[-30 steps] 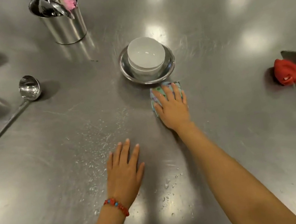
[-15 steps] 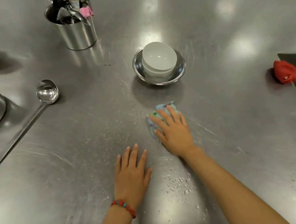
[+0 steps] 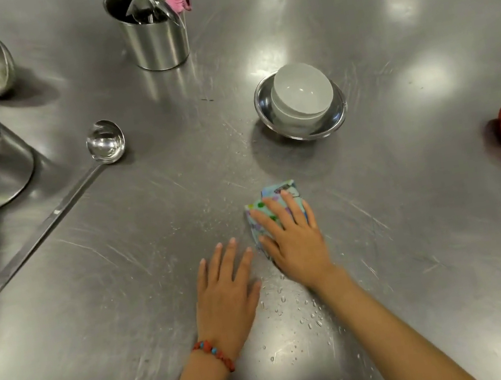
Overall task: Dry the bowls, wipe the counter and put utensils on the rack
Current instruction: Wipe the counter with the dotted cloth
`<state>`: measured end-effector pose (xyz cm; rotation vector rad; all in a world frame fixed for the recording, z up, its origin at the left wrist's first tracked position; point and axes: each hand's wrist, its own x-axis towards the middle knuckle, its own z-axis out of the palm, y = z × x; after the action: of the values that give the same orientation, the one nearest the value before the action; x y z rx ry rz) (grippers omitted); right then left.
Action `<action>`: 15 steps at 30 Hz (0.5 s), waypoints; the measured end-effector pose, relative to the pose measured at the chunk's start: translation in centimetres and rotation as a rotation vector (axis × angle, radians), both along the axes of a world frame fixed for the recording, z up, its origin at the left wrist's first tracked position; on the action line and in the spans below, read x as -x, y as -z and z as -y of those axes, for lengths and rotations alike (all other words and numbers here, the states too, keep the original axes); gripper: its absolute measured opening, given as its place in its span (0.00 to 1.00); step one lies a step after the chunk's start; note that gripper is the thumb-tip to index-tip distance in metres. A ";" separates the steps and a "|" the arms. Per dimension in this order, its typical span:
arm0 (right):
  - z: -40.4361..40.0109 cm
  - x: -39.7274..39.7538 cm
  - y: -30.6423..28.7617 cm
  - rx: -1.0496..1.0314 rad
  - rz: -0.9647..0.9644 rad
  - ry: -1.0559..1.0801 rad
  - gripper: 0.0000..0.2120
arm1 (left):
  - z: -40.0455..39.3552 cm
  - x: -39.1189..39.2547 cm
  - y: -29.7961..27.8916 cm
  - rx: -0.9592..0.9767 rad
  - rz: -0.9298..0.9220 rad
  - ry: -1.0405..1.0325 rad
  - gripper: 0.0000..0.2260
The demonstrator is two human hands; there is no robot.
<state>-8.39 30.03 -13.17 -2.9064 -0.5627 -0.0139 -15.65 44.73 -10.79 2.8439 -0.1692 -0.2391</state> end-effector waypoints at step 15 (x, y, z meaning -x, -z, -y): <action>-3.7 -3.6 0.5 0.001 -0.041 0.035 0.23 | -5.2 -0.7 0.2 -0.006 -0.120 -0.160 0.35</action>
<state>-4.76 33.69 -13.63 -2.9096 -0.5056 0.0409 -14.91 49.92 -11.02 2.8198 0.0831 -0.3744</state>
